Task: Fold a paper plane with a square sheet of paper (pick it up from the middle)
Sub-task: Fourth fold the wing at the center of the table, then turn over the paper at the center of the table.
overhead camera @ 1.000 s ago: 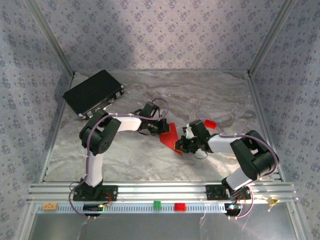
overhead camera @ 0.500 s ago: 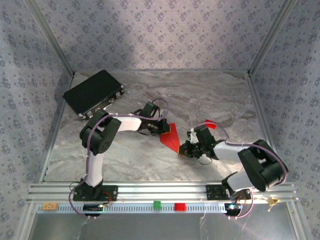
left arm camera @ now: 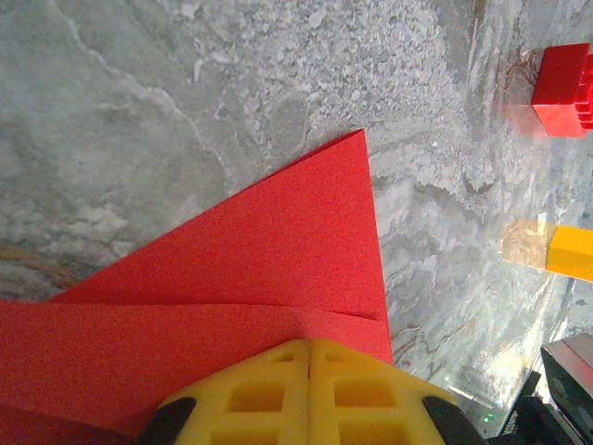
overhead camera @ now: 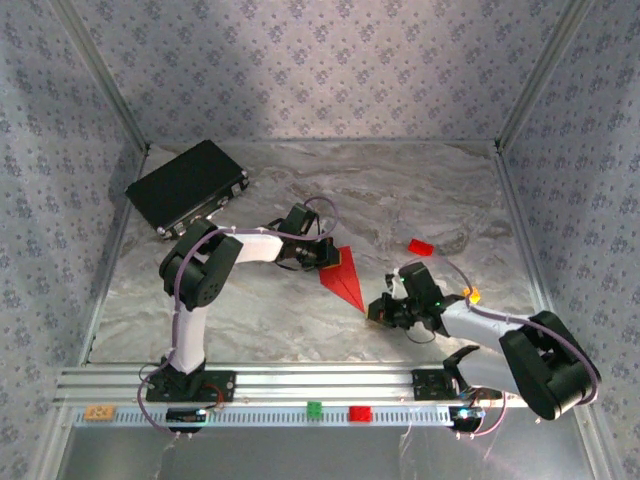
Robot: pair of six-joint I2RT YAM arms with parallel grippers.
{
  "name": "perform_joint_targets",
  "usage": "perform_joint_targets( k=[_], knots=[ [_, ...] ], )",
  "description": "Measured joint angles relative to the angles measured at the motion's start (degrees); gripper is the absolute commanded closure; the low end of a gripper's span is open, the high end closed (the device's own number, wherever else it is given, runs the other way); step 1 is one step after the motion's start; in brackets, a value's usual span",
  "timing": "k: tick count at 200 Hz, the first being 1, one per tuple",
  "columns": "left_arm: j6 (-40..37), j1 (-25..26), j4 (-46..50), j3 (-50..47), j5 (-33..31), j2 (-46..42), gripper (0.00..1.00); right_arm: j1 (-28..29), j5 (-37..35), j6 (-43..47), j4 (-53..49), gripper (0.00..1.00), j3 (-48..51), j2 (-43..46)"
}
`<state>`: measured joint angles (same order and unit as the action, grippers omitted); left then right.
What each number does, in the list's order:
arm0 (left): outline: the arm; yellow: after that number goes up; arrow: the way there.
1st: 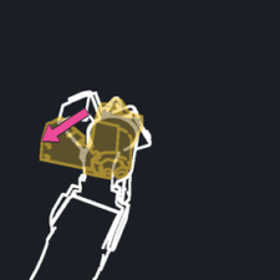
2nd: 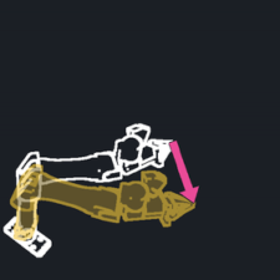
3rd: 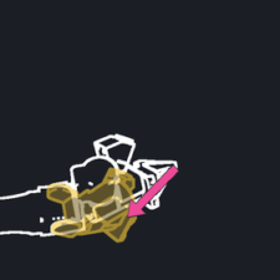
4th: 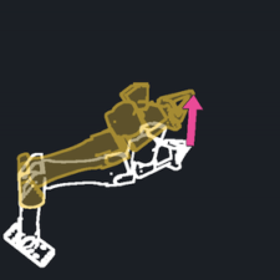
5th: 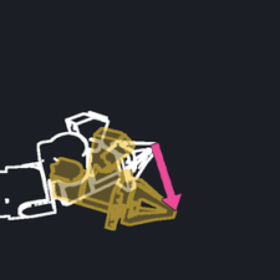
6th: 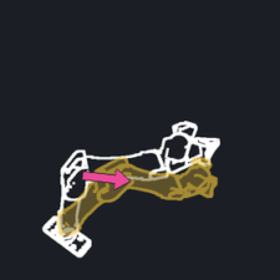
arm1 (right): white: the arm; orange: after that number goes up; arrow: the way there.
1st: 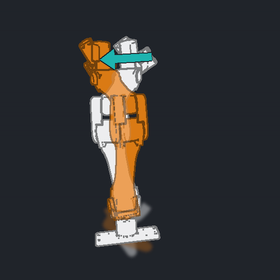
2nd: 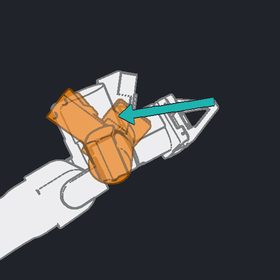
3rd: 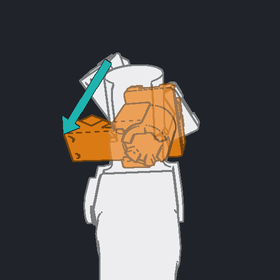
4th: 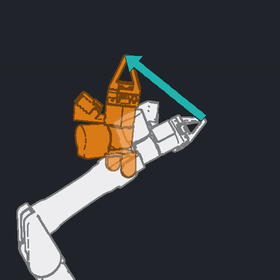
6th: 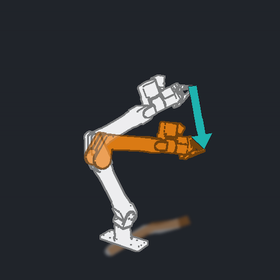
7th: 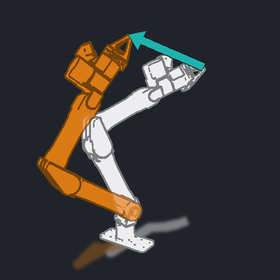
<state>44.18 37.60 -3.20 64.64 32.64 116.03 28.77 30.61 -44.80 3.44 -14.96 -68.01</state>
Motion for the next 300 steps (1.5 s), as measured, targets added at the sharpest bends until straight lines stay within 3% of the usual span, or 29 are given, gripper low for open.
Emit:
perform_joint_targets(
  k=[36, 64, 116, 162, 223, 300],
  knots=[
    [0.0, 0.0, 0.0, 0.0, 0.1, 0.0, 0.98, -0.1, 0.4, -0.6, -4.7, 0.97, -6.5, 0.2],
    [0.1, 0.0, -0.2, -0.1, 0.2, 0.0, 0.98, 0.2, 0.7, -0.4, -2.9, 0.96, -13.3, -6.2],
    [0.4, -0.1, -0.6, -0.3, 0.4, 0.0, 0.98, 1.4, 0.5, -0.4, -1.4, 0.96, -13.4, -14.4],
    [0.4, -0.1, -0.6, -0.3, 0.4, 0.0, 0.98, 1.2, -1.0, -1.3, -1.8, 0.92, -9.6, -9.8],
    [1.2, -0.1, -0.7, -0.3, 0.5, 0.0, 0.98, -0.7, -4.3, -4.9, -6.6, 0.55, -6.4, 0.7],
    [2.0, -0.2, -1.4, -0.7, 0.6, 0.0, 0.98, -0.9, -0.9, -10.8, -2.6, 0.62, -3.2, 1.4]
  ],
)
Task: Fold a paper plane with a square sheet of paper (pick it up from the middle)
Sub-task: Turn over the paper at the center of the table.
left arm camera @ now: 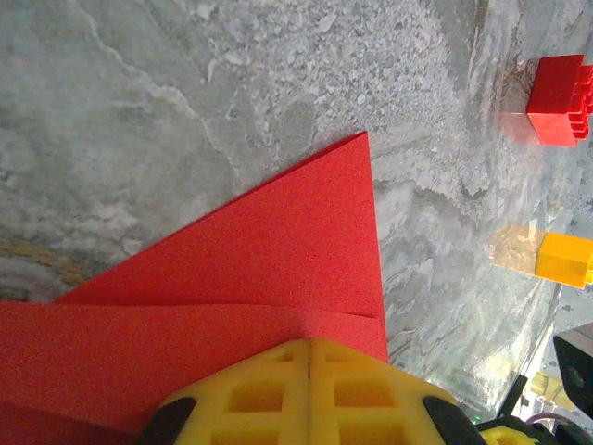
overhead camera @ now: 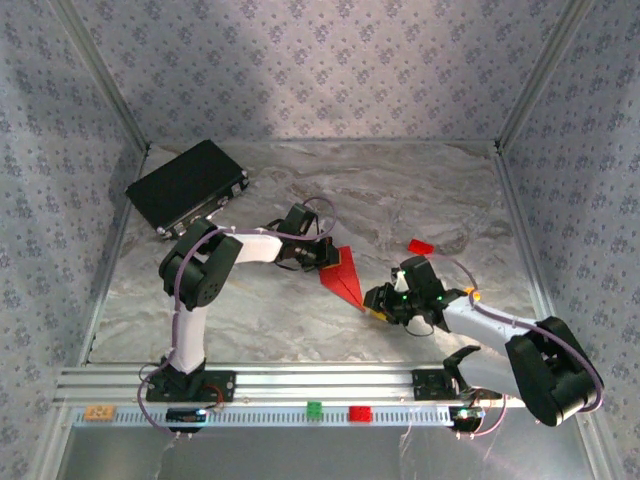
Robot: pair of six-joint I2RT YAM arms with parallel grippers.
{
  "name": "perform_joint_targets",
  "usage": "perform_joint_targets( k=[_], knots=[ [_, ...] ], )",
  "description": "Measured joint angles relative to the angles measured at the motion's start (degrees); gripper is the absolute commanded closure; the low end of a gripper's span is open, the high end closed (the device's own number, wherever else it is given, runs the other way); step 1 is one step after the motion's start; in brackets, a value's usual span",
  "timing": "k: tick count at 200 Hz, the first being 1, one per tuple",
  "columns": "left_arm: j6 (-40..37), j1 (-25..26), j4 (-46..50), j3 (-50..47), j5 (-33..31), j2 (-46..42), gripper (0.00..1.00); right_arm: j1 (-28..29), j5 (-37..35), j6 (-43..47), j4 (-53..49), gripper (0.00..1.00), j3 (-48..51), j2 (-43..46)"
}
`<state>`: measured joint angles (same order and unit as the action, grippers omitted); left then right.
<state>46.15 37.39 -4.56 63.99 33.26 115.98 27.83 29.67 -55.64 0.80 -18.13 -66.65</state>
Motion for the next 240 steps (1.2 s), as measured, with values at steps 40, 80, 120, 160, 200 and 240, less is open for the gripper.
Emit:
perform_joint_targets(
  k=[40, 80, 120, 160, 200, 240],
  knots=[
    [0.6, 0.0, -1.0, -0.5, 0.3, -0.1, 0.98, 0.0, 0.1, -0.1, 0.3, 0.62, 0.0, -0.2],
    [1.0, -0.2, -1.7, -0.9, 0.6, -0.1, 0.98, 0.0, 0.1, -0.1, 0.5, 0.62, 0.0, -0.2],
    [1.1, -0.2, -1.9, -0.9, 0.6, -0.1, 0.98, 0.0, 0.2, -0.1, 1.0, 0.61, 0.0, -1.1],
    [1.3, -0.2, -1.9, -0.9, 0.6, -0.1, 0.98, 0.0, 0.8, -0.1, 1.2, 0.6, 0.0, -1.6],
    [1.5, -0.2, -1.9, -0.9, 0.6, -0.1, 0.98, 0.0, 1.2, -0.1, 2.4, 0.59, 0.0, -1.9],
    [1.5, -0.3, -1.9, -0.9, 0.6, -0.1, 0.98, 0.0, 2.7, -0.2, 4.6, 0.61, 0.0, -4.5]
  ],
)
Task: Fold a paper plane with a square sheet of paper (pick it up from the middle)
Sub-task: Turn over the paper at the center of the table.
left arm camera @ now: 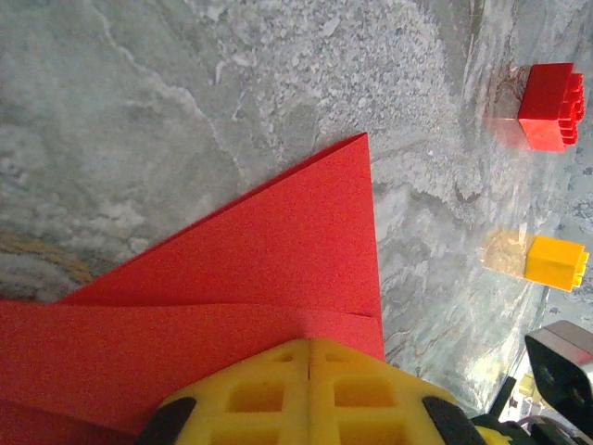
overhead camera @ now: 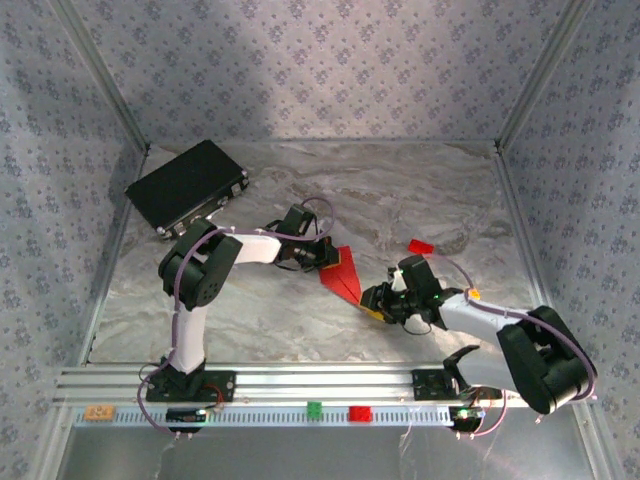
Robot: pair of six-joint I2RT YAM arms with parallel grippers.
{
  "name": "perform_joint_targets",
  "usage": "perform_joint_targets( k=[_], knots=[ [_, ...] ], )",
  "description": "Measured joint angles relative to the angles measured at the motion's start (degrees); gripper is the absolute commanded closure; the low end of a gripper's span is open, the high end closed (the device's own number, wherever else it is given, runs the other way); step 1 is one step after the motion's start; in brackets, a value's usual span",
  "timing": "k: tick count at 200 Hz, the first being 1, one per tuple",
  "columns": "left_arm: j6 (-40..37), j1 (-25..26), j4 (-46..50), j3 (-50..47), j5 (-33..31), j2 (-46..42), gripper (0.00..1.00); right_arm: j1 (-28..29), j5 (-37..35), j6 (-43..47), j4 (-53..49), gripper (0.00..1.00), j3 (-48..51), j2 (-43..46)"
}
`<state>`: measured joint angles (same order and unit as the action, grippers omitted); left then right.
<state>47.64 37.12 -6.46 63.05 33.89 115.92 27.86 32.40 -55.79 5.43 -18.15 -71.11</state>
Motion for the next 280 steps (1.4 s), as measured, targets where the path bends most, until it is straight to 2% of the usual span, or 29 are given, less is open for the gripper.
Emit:
perform_joint_targets(
  k=[111, 155, 174, 201, 231, 280],
  knots=[
    [0.0, 0.0, 0.0, 0.0, 0.0, 0.0, 0.97, 0.0, 1.5, -1.7, 9.1, 0.63, -1.1, -5.5],
    [0.0, 0.0, 0.1, 0.0, 0.0, -0.2, 0.94, -0.4, 1.4, -1.7, 11.2, 0.7, -1.2, -6.6],
    [0.0, 0.0, 0.3, 0.0, 0.0, -0.4, 0.89, -0.6, 1.4, -1.6, 12.0, 0.76, -1.2, -6.7],
    [0.5, 0.0, 0.6, -0.4, -0.4, -1.6, 0.73, -0.8, 1.5, -1.0, 12.7, 0.87, -1.2, -6.7],
    [0.3, 0.0, 2.5, -1.6, -1.2, -4.9, 0.6, -0.9, 1.4, -0.3, 13.1, 0.9, -1.2, -6.7],
    [-0.3, 0.0, 3.9, -5.2, -3.5, -15.9, 0.54, -0.9, -1.1, 0.7, 11.3, 0.92, -0.4, -4.0]
  ],
)
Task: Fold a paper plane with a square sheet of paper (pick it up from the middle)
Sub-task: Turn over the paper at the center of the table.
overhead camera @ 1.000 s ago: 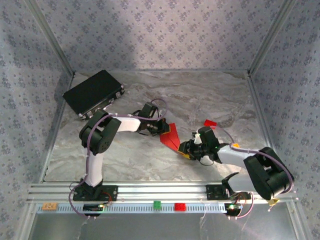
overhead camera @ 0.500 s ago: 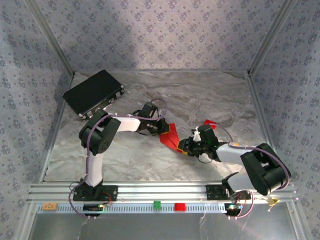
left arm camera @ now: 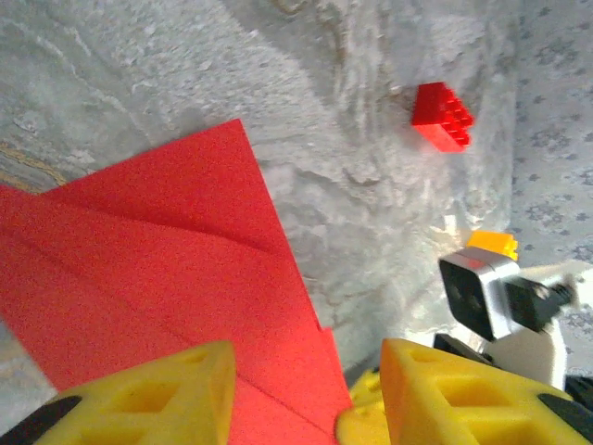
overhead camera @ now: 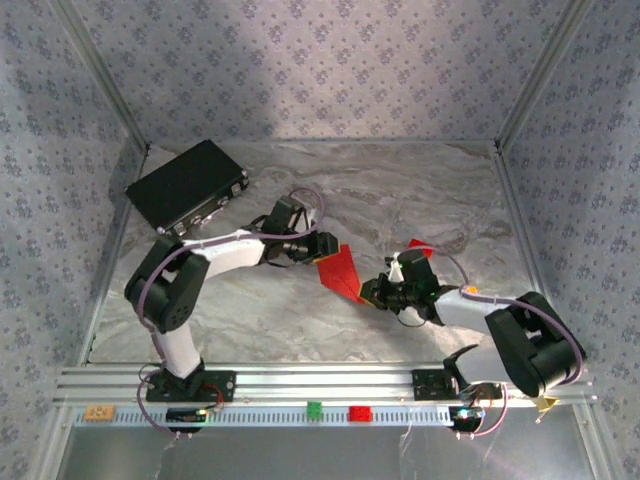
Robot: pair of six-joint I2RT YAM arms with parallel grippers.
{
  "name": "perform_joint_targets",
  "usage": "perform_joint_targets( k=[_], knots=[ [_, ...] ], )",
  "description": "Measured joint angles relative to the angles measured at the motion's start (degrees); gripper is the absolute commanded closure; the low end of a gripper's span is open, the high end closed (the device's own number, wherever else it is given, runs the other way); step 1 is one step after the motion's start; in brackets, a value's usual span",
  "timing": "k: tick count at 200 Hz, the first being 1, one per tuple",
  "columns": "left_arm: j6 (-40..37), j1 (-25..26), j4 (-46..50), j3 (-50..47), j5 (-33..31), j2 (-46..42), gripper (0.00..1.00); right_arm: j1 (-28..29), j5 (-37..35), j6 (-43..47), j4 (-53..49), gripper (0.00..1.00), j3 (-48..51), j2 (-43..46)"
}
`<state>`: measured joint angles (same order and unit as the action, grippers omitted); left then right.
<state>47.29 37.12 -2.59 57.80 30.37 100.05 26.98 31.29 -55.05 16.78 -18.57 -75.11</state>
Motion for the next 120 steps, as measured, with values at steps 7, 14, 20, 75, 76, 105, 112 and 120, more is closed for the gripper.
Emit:
perform_joint_targets(
  k=[7, 14, 20, 75, 76, 105, 112, 120],
  knots=[
    [-0.1, 0.0, -0.1, -1.0, -0.2, -1.7, 0.54, 0.0, -0.6, 0.0, -0.8, 0.92, 0.0, 0.7],
    [-0.1, 0.0, -0.3, -2.4, -0.5, -3.4, 0.54, 0.1, -1.3, 0.0, -1.9, 0.92, -0.1, 1.5],
    [-0.1, 0.0, -0.2, -3.4, -0.6, -4.5, 0.54, 0.2, -1.9, 0.0, -3.1, 0.92, -0.3, 2.3],
    [-0.7, 0.0, 3.9, -9.4, -1.2, -13.7, 0.51, 3.3, -10.1, -1.9, -18.0, 0.93, -5.7, 14.1],
    [-0.7, 0.0, 4.0, -9.4, -1.2, -13.8, 0.5, 3.3, -10.3, -2.0, -18.3, 0.93, -5.9, 14.4],
    [-1.5, 0.0, 6.1, -9.4, -1.3, -16.1, 0.5, 3.8, -13.5, -2.8, -24.4, 0.93, -6.6, 21.3],
    [-1.7, 0.0, 6.3, -9.4, -1.3, -16.1, 0.5, 3.8, -14.2, -3.0, -25.6, 0.93, -6.6, 22.6],
    [-1.9, 0.0, 6.8, -9.4, -1.3, -16.1, 0.5, 3.8, -14.9, -3.5, -26.5, 0.92, -6.6, 23.8]
  ],
)
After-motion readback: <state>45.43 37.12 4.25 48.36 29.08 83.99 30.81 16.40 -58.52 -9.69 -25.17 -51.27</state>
